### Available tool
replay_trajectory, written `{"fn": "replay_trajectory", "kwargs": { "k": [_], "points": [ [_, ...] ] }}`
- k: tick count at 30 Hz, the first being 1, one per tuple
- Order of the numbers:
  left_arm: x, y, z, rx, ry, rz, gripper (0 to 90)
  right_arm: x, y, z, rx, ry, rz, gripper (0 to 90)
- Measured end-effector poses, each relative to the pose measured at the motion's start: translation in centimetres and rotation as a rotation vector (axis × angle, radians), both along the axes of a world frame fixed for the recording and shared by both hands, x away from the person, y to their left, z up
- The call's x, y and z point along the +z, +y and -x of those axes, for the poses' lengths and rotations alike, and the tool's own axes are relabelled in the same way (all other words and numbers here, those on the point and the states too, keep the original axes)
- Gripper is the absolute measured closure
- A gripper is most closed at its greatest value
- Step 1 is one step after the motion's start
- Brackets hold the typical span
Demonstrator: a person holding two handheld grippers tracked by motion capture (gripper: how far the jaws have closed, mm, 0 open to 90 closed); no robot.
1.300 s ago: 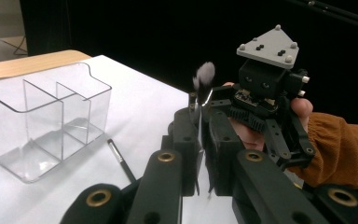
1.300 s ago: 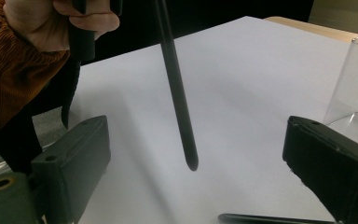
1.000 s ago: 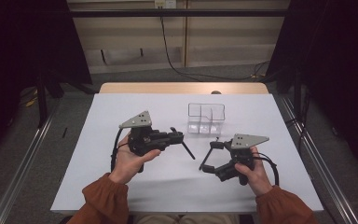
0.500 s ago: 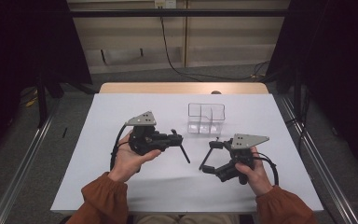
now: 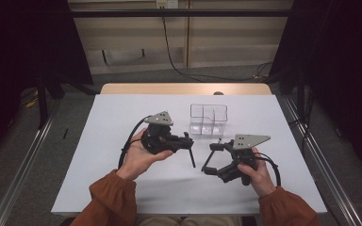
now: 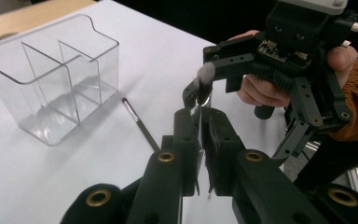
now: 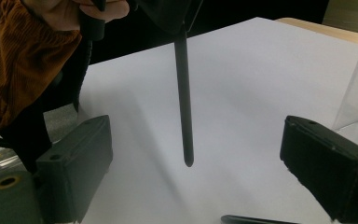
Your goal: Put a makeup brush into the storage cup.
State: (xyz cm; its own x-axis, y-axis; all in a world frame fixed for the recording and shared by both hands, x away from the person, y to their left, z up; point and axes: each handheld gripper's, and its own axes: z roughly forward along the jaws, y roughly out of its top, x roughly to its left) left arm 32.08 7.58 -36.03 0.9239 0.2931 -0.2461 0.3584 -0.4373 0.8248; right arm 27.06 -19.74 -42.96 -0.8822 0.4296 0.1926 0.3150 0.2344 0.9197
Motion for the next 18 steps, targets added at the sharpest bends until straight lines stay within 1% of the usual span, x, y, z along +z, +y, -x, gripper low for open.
{"fn": "replay_trajectory", "kwargs": {
  "k": [2,5,6,10,11,13,16,18],
  "points": [
    [0.1,-0.1,-0.1,-0.001,0.003,-0.002,84.2,0.1,0.1,0.0,0.001,-0.006,0.014,8.5],
    [0.2,-0.4,-0.1,-0.002,-0.001,-0.021,84.1,0.1,0.1,0.1,0.004,-0.016,0.024,8.6],
    [0.2,-0.5,-0.1,0.006,-0.007,-0.028,84.2,0.2,0.1,0.1,0.007,-0.02,0.031,8.6],
    [-0.2,-0.9,-0.2,0.014,0.004,-0.045,84.1,0.3,0.1,0.1,0.023,-0.021,0.025,8.8],
    [-0.4,-0.9,-0.2,0.019,0.006,-0.04,84.2,0.4,0.2,0.1,0.028,-0.024,0.027,9.0],
    [-0.5,-1.1,-0.1,0.006,0.008,-0.037,84.1,0.4,0.3,0.1,0.052,-0.023,0.019,8.9],
    [-0.5,-1.2,0.0,-0.006,0.01,-0.023,84.2,0.5,0.5,0.0,0.06,-0.019,0.027,9.0],
    [-0.6,-1.3,0.1,-0.015,0.015,-0.02,84.2,0.6,0.6,0.0,0.063,-0.008,0.03,9.0]
  ]
}}
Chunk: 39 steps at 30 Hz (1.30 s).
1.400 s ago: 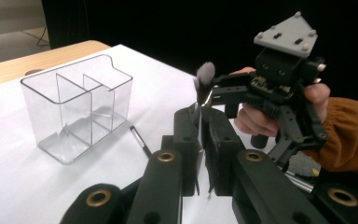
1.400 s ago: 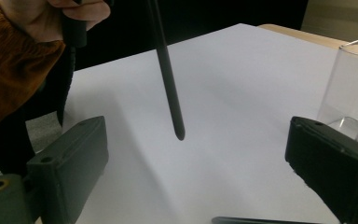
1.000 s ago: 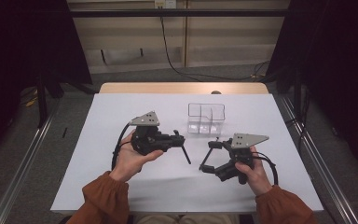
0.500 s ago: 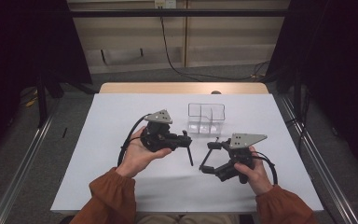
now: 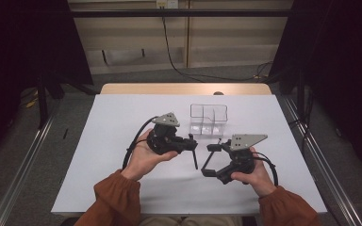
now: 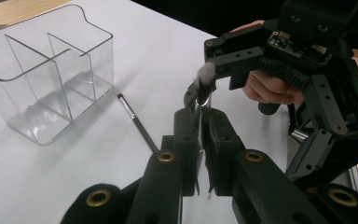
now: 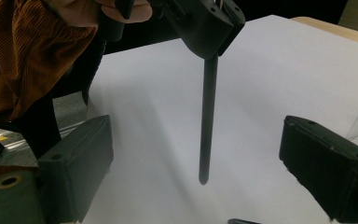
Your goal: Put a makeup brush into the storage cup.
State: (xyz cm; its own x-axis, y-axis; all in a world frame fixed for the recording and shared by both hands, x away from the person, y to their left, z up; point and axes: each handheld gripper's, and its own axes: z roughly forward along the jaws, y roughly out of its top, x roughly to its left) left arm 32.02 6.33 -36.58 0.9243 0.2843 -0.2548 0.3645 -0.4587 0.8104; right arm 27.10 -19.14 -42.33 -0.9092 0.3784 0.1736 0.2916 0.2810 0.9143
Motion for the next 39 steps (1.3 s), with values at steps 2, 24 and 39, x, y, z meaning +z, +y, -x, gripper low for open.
{"fn": "replay_trajectory", "kwargs": {
  "k": [2,24,39],
  "points": [
    [-0.1,-0.2,0.1,-0.002,0.0,-0.001,84.2,0.0,0.1,-0.1,0.003,0.014,0.003,9.4],
    [-0.5,-1.3,0.5,-0.047,0.001,0.031,84.1,-0.1,0.4,-0.3,-0.027,0.012,0.013,61.5],
    [-0.8,-1.6,0.6,-0.06,-0.007,0.045,84.1,-0.1,0.3,-0.5,-0.022,0.031,-0.01,80.7]
  ]
}}
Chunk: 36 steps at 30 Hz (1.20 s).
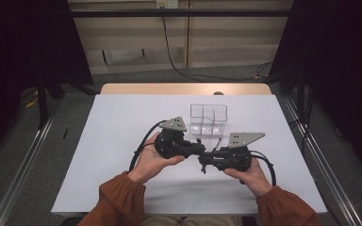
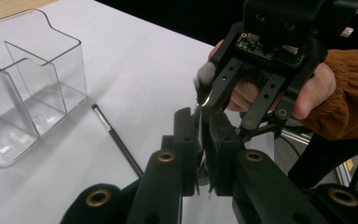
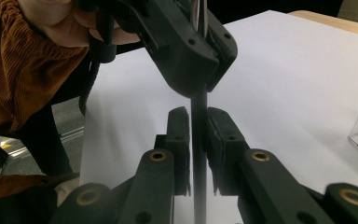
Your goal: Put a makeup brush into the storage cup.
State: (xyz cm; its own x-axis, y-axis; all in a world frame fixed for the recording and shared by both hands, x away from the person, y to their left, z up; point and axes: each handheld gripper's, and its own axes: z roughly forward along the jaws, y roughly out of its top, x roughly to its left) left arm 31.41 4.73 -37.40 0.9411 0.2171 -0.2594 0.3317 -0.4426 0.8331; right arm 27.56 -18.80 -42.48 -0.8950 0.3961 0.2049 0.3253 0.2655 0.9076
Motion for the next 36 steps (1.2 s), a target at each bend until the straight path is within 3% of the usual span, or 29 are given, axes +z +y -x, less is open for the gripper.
{"fn": "replay_trajectory", "kwargs": {
  "k": [11,19,31,36],
  "points": [
    [-0.2,0.1,-0.1,-0.001,0.008,0.02,83.9,0.0,0.0,0.0,-0.003,-0.006,0.006,83.7],
    [-0.4,0.2,-0.1,0.008,-0.018,0.047,82.4,0.1,-0.2,0.0,-0.014,-0.014,-0.001,83.8],
    [-0.2,1.1,0.1,0.055,-0.057,0.09,68.1,0.1,-0.6,0.1,-0.037,-0.021,-0.008,83.8],
    [-0.4,1.5,0.0,0.105,-0.08,0.083,49.6,0.2,-0.7,0.1,-0.044,-0.026,-0.006,83.8]
  ]
}}
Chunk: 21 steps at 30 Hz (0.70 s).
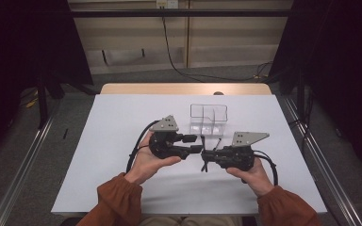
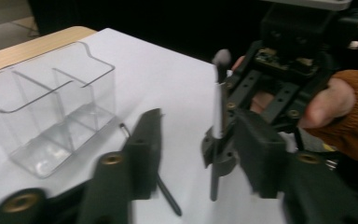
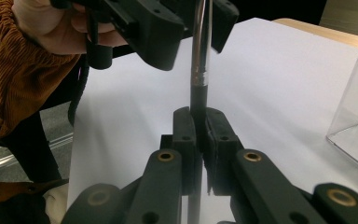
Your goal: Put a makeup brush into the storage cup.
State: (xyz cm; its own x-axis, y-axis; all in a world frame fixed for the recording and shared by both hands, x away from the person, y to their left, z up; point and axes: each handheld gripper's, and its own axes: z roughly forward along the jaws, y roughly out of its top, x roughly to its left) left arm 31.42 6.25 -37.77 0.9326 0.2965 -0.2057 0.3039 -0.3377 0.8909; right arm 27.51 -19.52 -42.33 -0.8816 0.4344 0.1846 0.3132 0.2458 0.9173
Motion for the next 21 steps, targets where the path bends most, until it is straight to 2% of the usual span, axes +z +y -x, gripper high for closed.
{"fn": "replay_trajectory", "kwargs": {
  "k": [1,4,9,13,21],
  "points": [
    [-0.1,0.0,0.0,0.008,0.004,0.011,47.3,0.0,0.0,0.0,-0.002,0.002,0.0,83.7],
    [-0.3,0.0,0.0,0.011,-0.015,-0.008,39.2,0.0,-0.1,0.0,-0.008,0.003,-0.001,83.7],
    [-0.2,0.5,0.0,0.046,-0.026,-0.008,24.9,0.0,-0.4,0.1,-0.015,0.0,-0.001,83.8],
    [-0.1,1.4,-0.1,0.109,-0.047,-0.009,14.1,0.1,-0.5,0.1,-0.022,-0.001,-0.004,83.7],
    [-0.7,3.8,-0.2,0.174,-0.042,0.022,6.3,0.0,-0.5,0.1,-0.032,-0.004,-0.005,83.7]
  ]
}}
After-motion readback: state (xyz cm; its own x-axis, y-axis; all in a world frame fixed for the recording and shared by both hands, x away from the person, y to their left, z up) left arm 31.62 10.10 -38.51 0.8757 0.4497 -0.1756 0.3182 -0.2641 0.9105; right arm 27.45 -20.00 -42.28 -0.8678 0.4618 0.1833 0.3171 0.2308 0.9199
